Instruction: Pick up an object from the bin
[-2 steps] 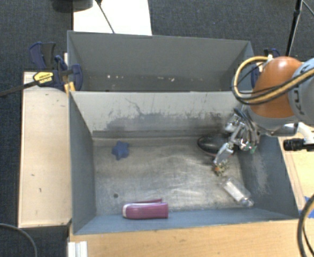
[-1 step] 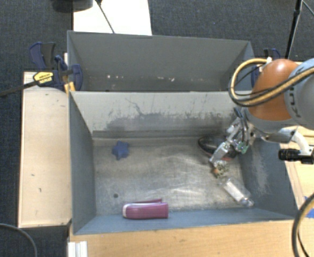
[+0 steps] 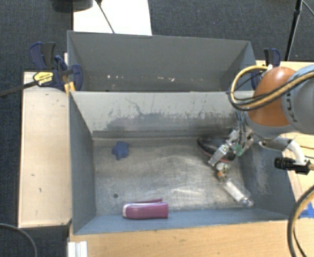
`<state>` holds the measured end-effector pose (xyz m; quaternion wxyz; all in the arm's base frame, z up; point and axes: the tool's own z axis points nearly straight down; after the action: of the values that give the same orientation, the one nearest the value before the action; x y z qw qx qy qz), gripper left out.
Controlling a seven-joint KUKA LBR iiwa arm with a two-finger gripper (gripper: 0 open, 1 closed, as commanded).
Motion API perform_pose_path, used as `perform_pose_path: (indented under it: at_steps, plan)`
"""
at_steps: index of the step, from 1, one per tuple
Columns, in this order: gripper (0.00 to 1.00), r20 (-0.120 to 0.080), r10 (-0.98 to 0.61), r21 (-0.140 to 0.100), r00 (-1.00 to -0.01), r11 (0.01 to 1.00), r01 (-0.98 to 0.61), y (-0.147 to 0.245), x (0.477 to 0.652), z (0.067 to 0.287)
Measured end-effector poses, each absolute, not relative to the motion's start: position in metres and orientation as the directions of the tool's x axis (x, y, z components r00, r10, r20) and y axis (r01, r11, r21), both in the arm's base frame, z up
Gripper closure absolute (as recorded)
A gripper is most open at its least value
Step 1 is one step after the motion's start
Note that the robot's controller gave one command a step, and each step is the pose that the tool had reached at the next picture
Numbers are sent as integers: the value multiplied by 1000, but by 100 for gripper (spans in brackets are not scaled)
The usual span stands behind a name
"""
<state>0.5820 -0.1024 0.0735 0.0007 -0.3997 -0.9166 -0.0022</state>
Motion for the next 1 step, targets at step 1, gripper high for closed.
perform_pose_path:
  at_steps: [1]
  plan:
    - [0, -1, 795, 4, -606, 606, 795, -101, 572, 73]
